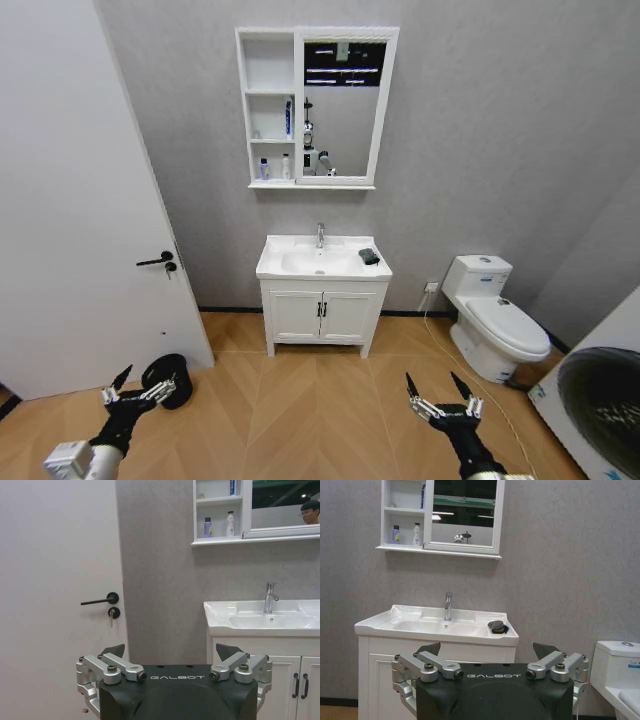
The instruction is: Move facial cleanser and shampoo from washbasin to cabinet, then wipe washbasin with towel.
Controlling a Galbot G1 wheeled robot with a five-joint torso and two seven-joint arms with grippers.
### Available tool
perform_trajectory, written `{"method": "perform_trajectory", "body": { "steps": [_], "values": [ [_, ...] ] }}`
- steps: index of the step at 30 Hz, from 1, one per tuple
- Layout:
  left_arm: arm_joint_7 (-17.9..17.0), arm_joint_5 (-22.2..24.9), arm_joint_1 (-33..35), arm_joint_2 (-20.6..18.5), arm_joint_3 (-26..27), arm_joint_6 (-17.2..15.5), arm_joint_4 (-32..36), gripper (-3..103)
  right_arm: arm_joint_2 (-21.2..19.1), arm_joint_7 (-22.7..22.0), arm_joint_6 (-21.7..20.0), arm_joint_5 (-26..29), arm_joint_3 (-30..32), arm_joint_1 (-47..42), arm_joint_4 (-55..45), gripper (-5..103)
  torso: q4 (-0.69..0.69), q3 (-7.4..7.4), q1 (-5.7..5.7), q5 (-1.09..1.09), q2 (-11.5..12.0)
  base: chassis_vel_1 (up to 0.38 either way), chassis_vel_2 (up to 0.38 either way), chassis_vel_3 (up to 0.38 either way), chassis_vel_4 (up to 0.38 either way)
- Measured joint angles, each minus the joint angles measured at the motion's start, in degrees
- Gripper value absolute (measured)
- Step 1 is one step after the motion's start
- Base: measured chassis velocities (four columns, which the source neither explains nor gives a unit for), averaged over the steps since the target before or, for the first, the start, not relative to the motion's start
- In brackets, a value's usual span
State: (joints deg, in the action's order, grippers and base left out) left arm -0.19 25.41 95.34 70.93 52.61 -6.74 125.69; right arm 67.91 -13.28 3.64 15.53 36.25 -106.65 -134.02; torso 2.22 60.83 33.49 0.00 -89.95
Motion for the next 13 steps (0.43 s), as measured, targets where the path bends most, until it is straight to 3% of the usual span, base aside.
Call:
{"method": "perform_trajectory", "body": {
  "steps": [13],
  "values": [
    [0.0, 0.0, -0.01, 0.0, 0.0, 0.0, 0.0, 100, 0.0, 0.0, 0.0, 0.0, 0.0, 0.0, 0.0, 100, -0.02, 1.64, 1.52, 0.0, -3.16, 0.0, 0.0, 0.0, 0.0]
  ]
}}
